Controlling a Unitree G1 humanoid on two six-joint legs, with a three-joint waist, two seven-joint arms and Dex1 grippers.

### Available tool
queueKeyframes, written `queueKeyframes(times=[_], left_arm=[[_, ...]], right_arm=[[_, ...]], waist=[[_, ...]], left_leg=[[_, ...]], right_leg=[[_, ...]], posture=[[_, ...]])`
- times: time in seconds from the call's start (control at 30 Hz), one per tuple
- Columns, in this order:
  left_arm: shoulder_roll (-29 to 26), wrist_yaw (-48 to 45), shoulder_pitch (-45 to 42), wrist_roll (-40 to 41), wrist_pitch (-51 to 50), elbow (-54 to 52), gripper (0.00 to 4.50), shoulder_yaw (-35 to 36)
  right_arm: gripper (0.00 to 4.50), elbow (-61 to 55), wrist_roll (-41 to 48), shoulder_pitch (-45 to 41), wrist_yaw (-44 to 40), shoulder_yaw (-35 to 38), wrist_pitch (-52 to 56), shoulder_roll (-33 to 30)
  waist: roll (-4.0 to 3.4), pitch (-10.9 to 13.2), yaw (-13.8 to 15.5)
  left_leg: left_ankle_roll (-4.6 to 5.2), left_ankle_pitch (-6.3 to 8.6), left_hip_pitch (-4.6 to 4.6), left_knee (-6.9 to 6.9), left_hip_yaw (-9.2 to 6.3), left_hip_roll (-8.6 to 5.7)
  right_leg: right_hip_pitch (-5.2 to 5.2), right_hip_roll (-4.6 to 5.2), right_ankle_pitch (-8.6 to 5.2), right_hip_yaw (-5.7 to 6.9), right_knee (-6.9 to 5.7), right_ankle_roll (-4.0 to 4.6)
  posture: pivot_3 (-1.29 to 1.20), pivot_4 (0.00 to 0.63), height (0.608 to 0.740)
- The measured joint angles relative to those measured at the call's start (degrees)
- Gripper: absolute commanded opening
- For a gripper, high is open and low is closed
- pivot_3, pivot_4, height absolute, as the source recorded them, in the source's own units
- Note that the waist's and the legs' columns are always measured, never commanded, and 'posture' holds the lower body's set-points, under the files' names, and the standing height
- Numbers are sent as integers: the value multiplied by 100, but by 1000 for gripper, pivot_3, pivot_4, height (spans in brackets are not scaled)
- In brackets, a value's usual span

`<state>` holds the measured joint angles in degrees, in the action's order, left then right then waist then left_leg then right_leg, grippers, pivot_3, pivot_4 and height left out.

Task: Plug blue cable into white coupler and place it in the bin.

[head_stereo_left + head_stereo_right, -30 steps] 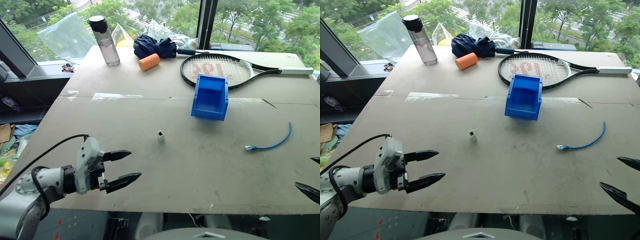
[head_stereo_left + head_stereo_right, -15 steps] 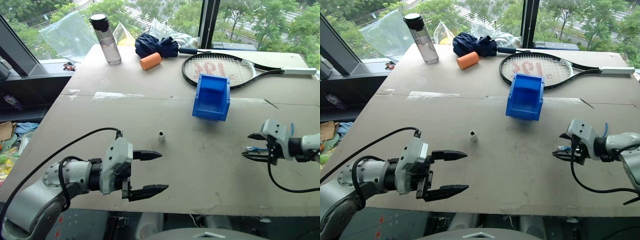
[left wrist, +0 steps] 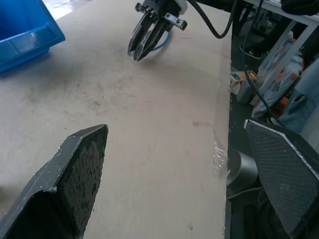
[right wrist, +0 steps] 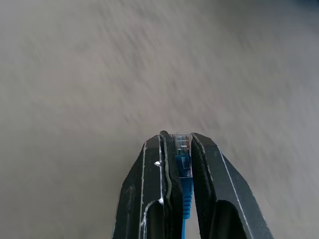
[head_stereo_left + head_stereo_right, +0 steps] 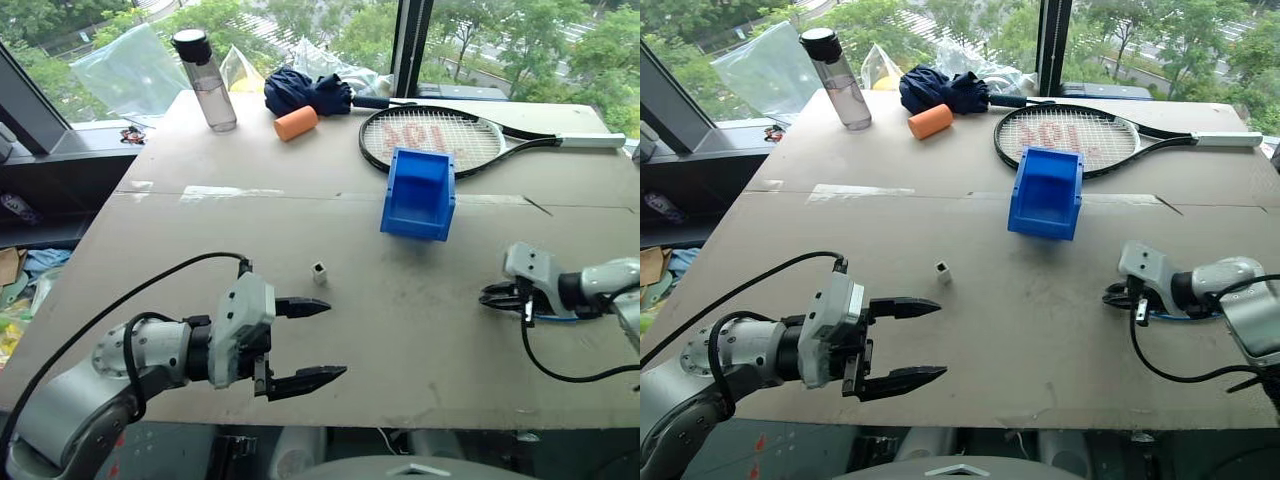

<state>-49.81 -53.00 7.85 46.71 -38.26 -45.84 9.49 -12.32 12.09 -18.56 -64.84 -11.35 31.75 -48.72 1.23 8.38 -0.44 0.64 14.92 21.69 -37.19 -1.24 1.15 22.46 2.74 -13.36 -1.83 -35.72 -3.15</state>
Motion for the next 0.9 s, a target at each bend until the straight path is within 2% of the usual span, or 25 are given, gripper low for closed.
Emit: queueKeyframes(times=[0.17,0.2,0.23,0.27,0.3,0.37,0.43,0.5,0.53,0.57,0.7,0.77,0.83,0.9], left_arm=[[-19,306,-307,-215,-114,18,4500,-359],[-28,384,-365,-235,-171,14,4500,-396],[-38,584,-590,-227,-347,-28,4500,-492],[-38,613,-622,-224,-371,-42,4500,-498],[-43,665,-675,-221,-408,-72,4500,-512],[-194,826,-1754,-241,-1035,119,4500,-998],[-160,758,-2189,-348,-1142,406,4500,-1302],[311,488,-3046,-768,-1007,1138,4500,-2130],[359,434,-3153,-887,-951,1284,4500,-2261],[538,342,-3427,-1152,-827,1619,4500,-2570],[1018,2,-3974,-2083,-193,2735,4500,-3452],[1292,-154,-4107,-2551,192,3334,4500,-3825],[1478,-302,-4174,-2899,582,3802,4500,-4053],[1720,-429,-4241,-3228,992,4344,3971,-4197]], right_arm=[[45,-232,-335,-855,598,-938,496,1114],[868,-230,-370,-901,637,-1018,549,1144],[1173,-225,-421,-911,661,-1095,579,1158],[1700,-225,-430,-912,664,-1108,582,1161],[1905,-226,-438,-909,668,-1126,588,1165],[2935,-372,-416,-507,801,-864,409,1057],[2935,-618,-259,-108,805,-482,347,887],[2935,-1386,268,1129,712,722,315,489],[2935,-1536,358,1365,683,909,298,441],[2935,-1874,472,1990,669,1387,199,390],[2935,-2667,641,4138,741,2708,-101,671],[2935,-2957,632,4935,897,3134,-233,937],[2935,-3192,633,5187,1094,3285,-303,1120],[2997,-3491,634,5349,1356,3267,-310,1313]], waist=[[2,1,4],[2,1,41],[3,1,113],[3,1,118],[4,0,124],[10,-2,215],[-1,0,163],[5,-2,187],[9,-4,155],[7,-5,137],[1,-14,131],[1,-14,84],[7,-12,-23],[5,-13,-33]], left_leg=[[-1,0,11,-1,-22,-5],[-1,-1,13,-1,-24,-10],[-1,0,16,-2,-28,-17],[-1,0,16,-2,-27,-17],[-1,-1,16,-2,-25,-19],[-1,-1,20,-11,-48,-39],[-1,-1,14,-11,-39,-50],[0,-1,19,-13,-47,-52],[0,-1,17,-11,-47,-50],[0,-1,17,-9,-51,-49],[1,-1,12,-6,-61,-46],[1,-1,5,-9,-53,-43],[1,-1,1,-11,-54,-39],[1,-1,-3,-13,-58,-39]], right_leg=[[4,-2,0,16,-6,1],[6,5,0,20,-6,1],[7,13,0,23,-3,2],[7,13,0,23,-2,1],[6,16,1,21,0,2],[-3,25,0,39,0,1],[-12,30,-1,26,0,-1],[-15,31,1,33,3,-6],[-16,29,2,32,2,-7],[-17,27,1,34,1,-10],[-24,21,-7,42,-5,-18],[-24,15,-14,29,-7,-26],[-23,12,-24,24,-8,-40],[-23,12,-24,24,-12,-40]], posture=[[0,150,740],[0,150,740],[0,150,740],[0,150,740],[0,150,740],[0,150,740],[0,150,740],[0,150,740],[0,150,740],[0,150,740],[0,150,740],[0,150,740],[0,150,740],[0,150,740]])
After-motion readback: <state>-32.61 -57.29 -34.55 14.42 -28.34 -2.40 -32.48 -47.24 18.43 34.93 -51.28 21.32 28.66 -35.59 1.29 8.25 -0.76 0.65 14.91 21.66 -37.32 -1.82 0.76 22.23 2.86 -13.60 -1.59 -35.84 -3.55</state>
